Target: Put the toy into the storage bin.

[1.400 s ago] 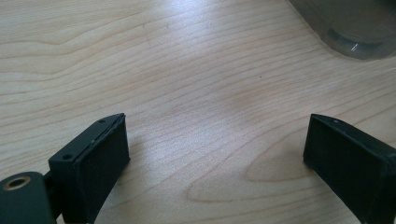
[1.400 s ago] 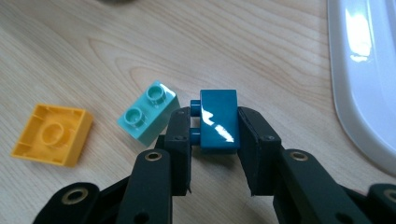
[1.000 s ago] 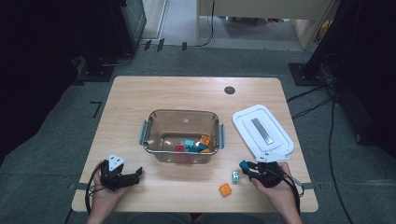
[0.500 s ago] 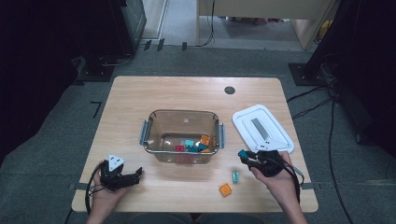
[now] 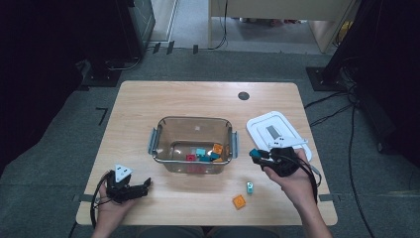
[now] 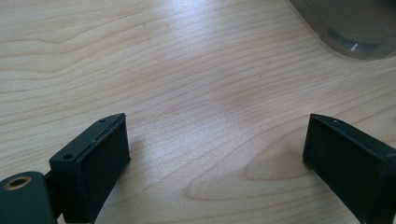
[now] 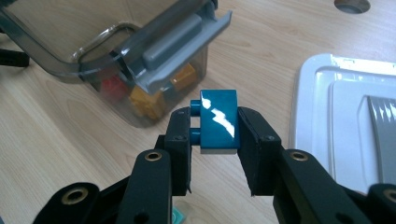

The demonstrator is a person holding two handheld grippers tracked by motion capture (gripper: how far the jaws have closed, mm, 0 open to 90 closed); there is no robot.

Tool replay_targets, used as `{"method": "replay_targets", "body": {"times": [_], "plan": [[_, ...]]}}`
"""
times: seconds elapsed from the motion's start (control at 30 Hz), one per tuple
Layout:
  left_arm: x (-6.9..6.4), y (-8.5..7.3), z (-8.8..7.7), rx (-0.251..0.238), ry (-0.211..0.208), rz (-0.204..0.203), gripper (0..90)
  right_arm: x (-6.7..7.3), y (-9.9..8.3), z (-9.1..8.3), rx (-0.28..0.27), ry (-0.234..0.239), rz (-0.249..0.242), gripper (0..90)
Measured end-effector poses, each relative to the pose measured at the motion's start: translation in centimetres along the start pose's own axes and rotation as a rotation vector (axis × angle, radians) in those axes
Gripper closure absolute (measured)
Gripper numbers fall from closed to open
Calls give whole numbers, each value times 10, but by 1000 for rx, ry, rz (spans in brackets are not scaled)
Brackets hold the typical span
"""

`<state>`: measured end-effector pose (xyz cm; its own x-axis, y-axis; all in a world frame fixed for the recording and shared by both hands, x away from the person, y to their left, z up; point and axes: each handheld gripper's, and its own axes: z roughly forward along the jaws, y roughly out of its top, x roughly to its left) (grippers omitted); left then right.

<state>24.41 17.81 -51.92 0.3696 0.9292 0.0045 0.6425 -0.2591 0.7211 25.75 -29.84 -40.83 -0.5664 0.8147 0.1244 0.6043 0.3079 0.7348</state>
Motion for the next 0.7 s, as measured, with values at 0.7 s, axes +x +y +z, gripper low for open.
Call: {"method": "replay_targets", "body": {"times": [0.7], "plan": [[0, 0, 0, 3, 0, 4, 69, 21, 56, 1, -30, 31, -86, 678]]}}
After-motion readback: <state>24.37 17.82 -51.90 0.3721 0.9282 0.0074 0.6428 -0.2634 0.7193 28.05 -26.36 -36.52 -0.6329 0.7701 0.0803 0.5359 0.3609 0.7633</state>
